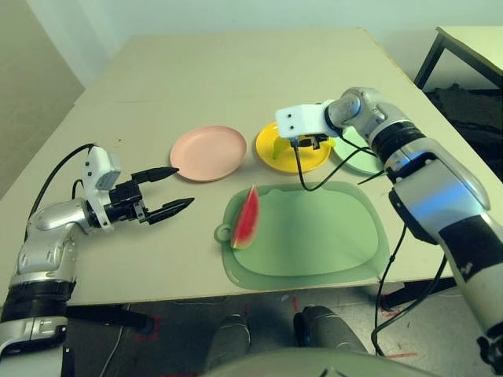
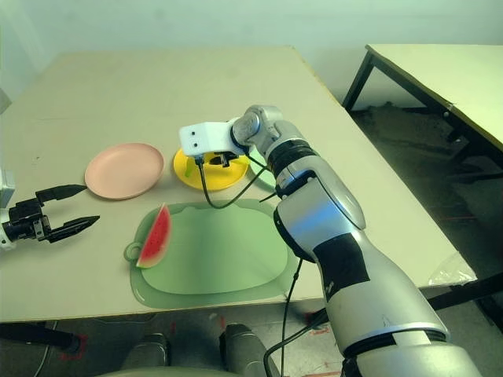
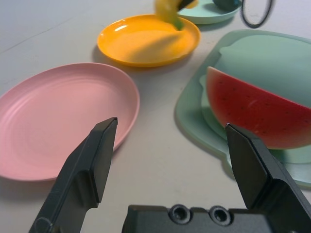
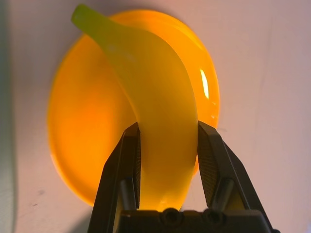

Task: Place the fruits into color-matched plates.

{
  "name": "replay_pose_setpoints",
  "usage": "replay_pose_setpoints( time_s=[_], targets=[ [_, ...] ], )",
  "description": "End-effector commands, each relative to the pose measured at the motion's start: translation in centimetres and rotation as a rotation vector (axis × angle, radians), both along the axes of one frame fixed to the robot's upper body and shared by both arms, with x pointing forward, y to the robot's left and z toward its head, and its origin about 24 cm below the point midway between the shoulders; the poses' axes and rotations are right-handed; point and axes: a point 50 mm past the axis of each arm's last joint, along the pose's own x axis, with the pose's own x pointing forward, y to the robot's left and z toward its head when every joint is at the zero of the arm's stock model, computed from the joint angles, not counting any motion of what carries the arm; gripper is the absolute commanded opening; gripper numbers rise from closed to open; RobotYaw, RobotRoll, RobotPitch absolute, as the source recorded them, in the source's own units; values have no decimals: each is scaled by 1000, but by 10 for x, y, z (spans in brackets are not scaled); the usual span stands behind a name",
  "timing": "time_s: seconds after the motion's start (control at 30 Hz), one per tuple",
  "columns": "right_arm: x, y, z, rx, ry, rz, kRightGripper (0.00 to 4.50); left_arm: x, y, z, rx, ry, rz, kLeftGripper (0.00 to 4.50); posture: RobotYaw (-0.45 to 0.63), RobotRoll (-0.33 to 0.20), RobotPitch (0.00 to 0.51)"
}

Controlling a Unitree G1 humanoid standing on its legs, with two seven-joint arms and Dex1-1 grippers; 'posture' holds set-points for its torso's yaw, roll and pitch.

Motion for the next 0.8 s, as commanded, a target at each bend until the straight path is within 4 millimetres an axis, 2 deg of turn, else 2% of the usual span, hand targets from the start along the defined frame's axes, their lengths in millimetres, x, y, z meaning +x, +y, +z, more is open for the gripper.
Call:
replay_pose_setpoints(
  time_s=[0.03,0.27,0.37,0.57,0.67,0.8],
  targets=[
    [0,-4,-15,-8,9,-44,1992,-2,-1,4,9,-5,-10,4500,-47,0,58],
    [-1,-9,-22,-27,14,-41,4448,-3,-2,5,3,2,-19,4500,-55,0,53],
    [0,-12,-18,-26,5,-35,4448,-2,-2,5,3,4,-23,4500,-55,0,53],
    [1,-16,3,57,-10,-16,4448,-1,-3,5,2,8,-33,4500,-64,0,59],
    [-2,-25,15,101,18,40,4448,0,-4,4,3,14,-50,4500,-77,0,60],
    [-12,-37,17,119,121,143,4448,2,-5,5,-2,19,-71,4500,-99,0,64]
  ],
)
